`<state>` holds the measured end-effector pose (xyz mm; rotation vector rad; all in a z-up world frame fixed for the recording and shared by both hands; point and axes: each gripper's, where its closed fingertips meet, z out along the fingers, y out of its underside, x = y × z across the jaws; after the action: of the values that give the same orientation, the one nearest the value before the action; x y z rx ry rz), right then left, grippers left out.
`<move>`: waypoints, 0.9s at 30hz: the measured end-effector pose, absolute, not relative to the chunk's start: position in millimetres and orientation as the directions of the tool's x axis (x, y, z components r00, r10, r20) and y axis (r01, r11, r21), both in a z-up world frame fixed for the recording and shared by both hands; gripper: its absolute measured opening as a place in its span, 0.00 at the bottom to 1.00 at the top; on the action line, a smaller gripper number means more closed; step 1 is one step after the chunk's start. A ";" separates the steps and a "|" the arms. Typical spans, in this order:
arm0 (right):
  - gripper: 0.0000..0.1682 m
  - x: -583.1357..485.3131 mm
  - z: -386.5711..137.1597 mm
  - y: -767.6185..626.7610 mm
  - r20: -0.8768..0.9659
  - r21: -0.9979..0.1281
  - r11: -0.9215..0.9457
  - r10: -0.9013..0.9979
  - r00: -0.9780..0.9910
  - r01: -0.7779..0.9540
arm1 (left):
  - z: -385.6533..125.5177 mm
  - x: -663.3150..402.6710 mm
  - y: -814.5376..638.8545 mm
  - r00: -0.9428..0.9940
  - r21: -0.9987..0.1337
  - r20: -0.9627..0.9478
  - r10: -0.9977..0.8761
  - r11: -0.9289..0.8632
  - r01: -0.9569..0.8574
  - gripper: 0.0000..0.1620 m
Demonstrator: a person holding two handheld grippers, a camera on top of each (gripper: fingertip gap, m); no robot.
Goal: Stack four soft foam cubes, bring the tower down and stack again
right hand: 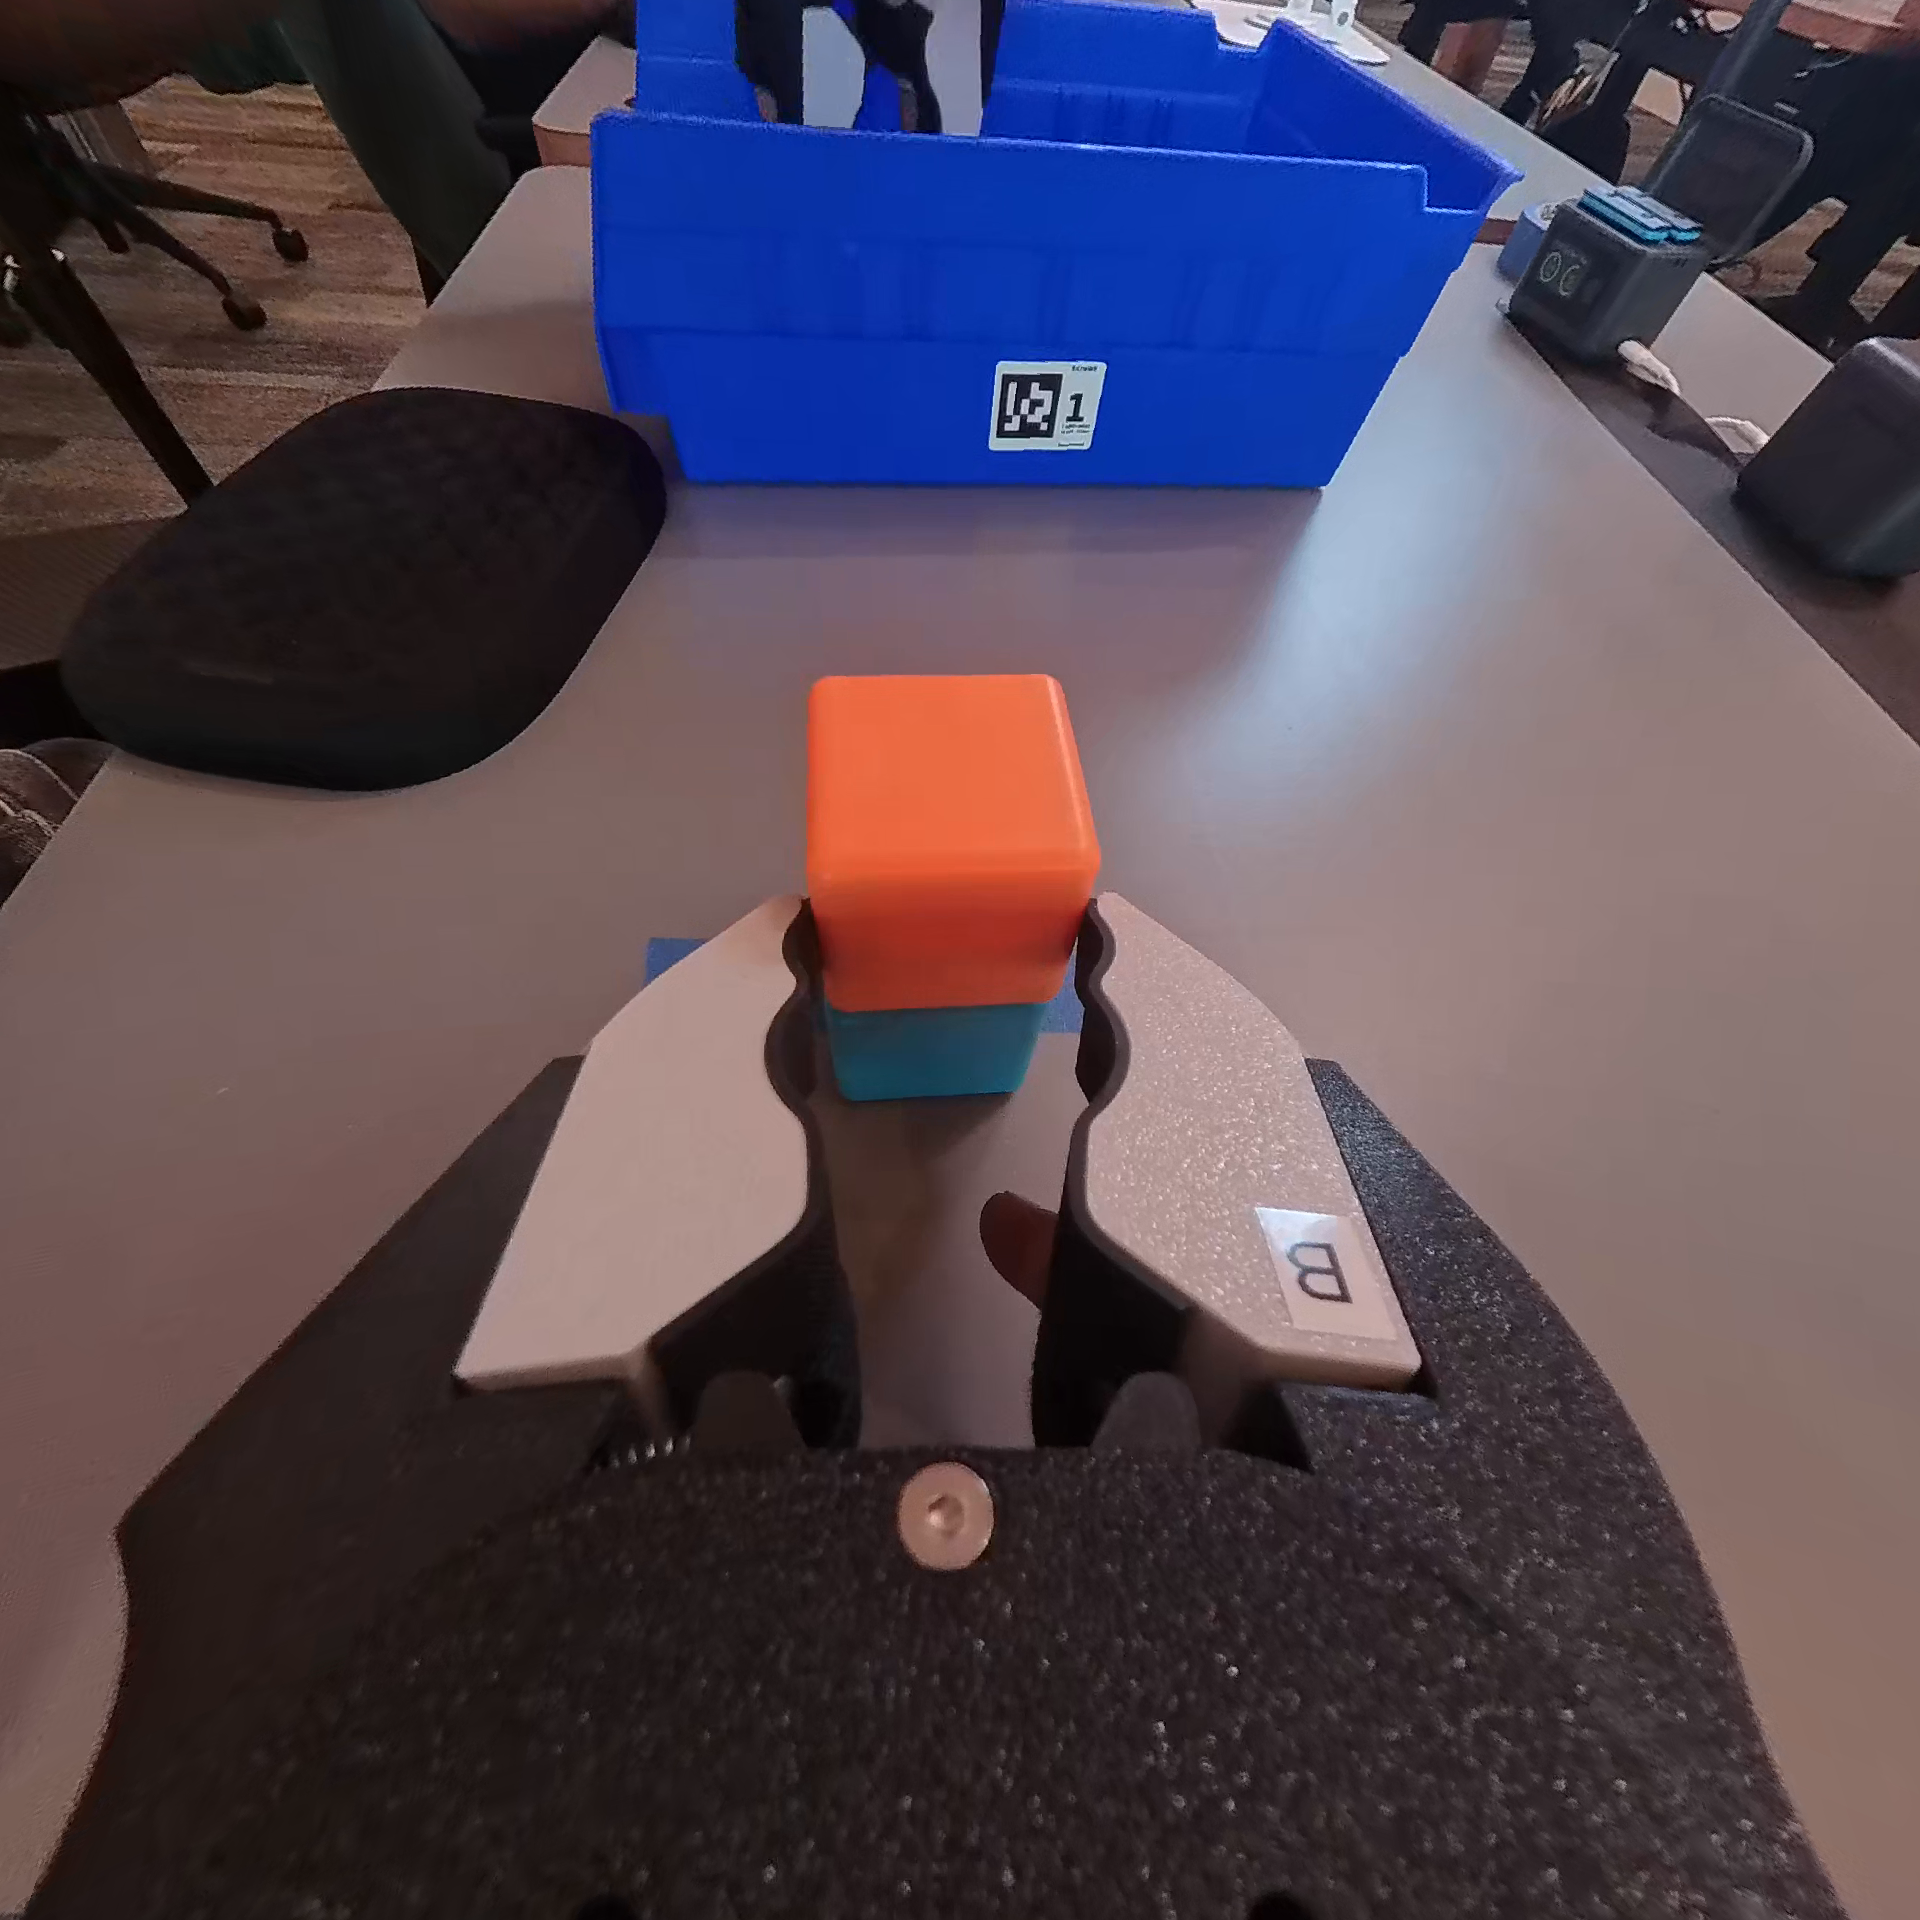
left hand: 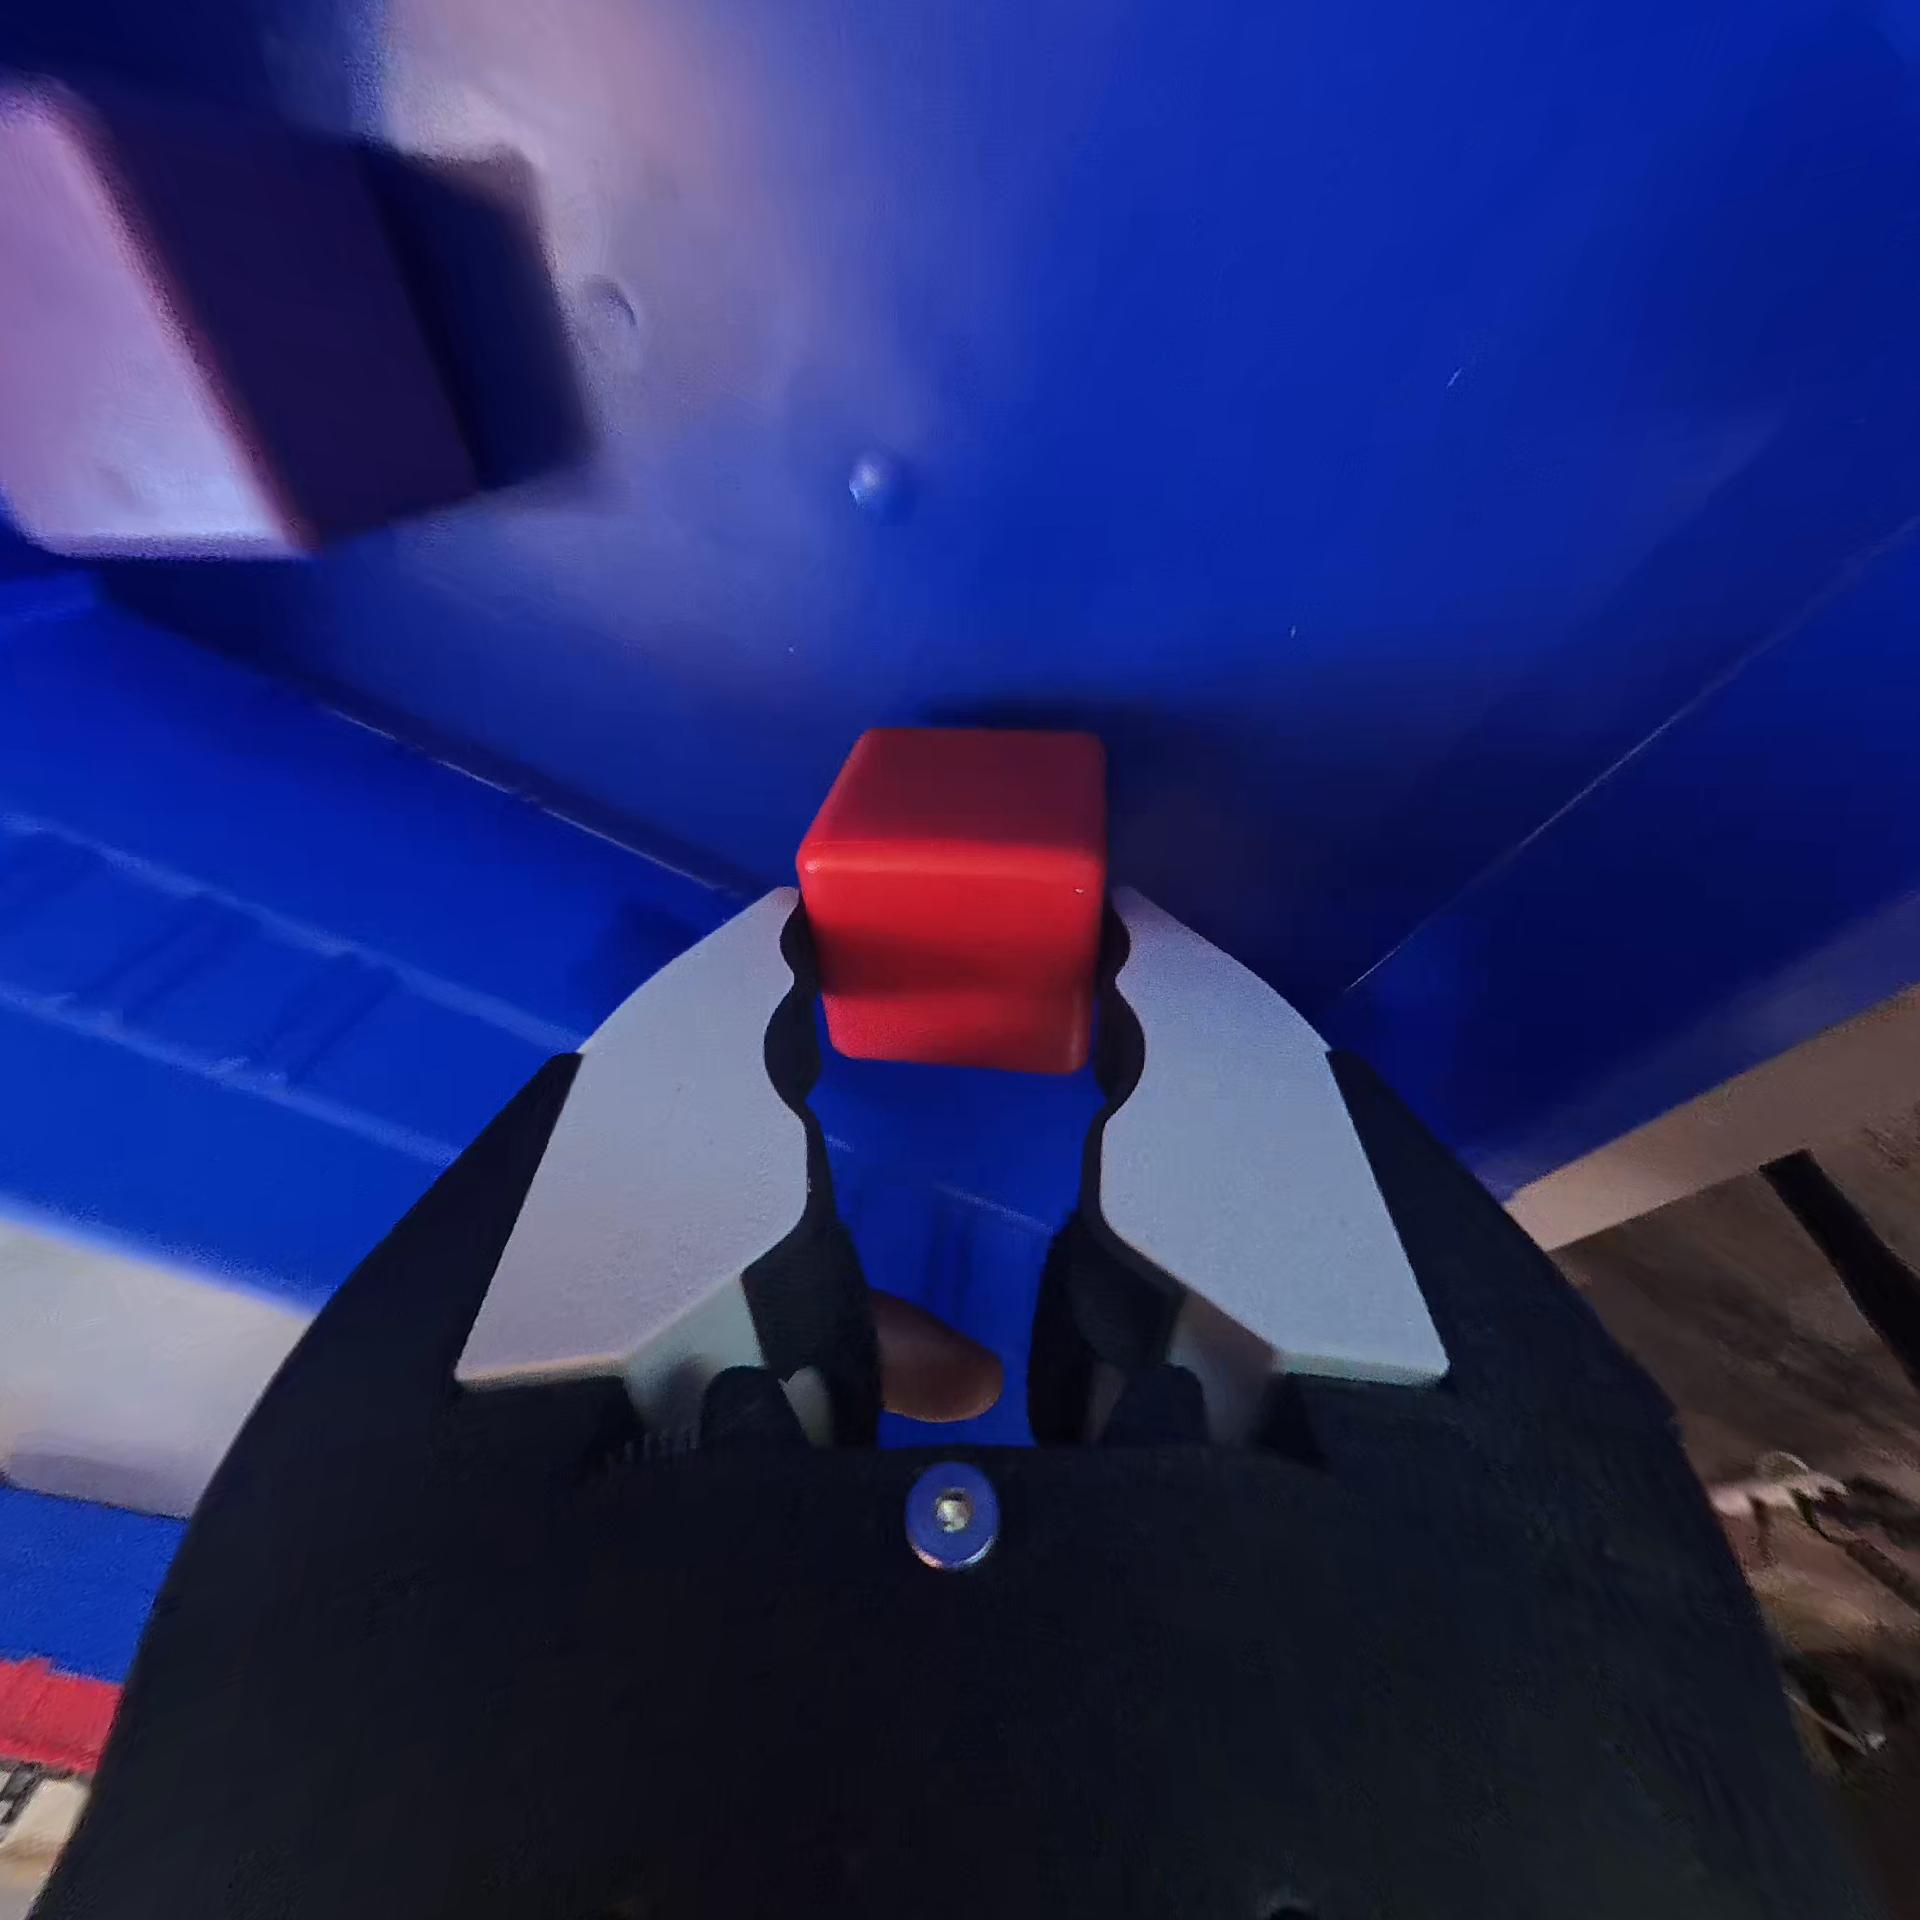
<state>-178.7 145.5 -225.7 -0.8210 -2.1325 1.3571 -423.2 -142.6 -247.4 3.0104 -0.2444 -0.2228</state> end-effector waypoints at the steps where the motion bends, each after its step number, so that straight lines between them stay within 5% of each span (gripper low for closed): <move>1: 0.28 -178.7 -225.7 145.4 0.076 -0.916 0.329 0.705 -0.705 0.230 | -237.3 -421.6 -134.3 0.973 0.103 -0.155 -0.173 -0.982 -0.158 0.31; 11: 0.28 -179.0 -225.5 145.0 0.086 -0.914 0.337 0.707 -0.702 0.227 | -135.1 -307.4 10.2 0.855 -0.057 -0.279 -0.437 -0.881 -0.470 0.31; 18: 0.28 -179.6 -225.7 144.9 0.087 -0.910 0.341 0.712 -0.697 0.235 | -148.5 -217.1 101.9 0.797 -0.136 -0.251 -0.550 -0.795 -0.591 0.31; 27: 0.28 -179.6 -225.4 144.7 0.096 -0.907 0.351 0.711 -0.696 0.233 | -182.9 -185.9 135.4 0.762 -0.063 -0.208 -0.613 -0.769 -0.636 0.31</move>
<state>-179.6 144.7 -225.4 -0.8217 -2.1371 1.3189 -185.9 135.4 -182.9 3.0698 -1.0934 -0.2875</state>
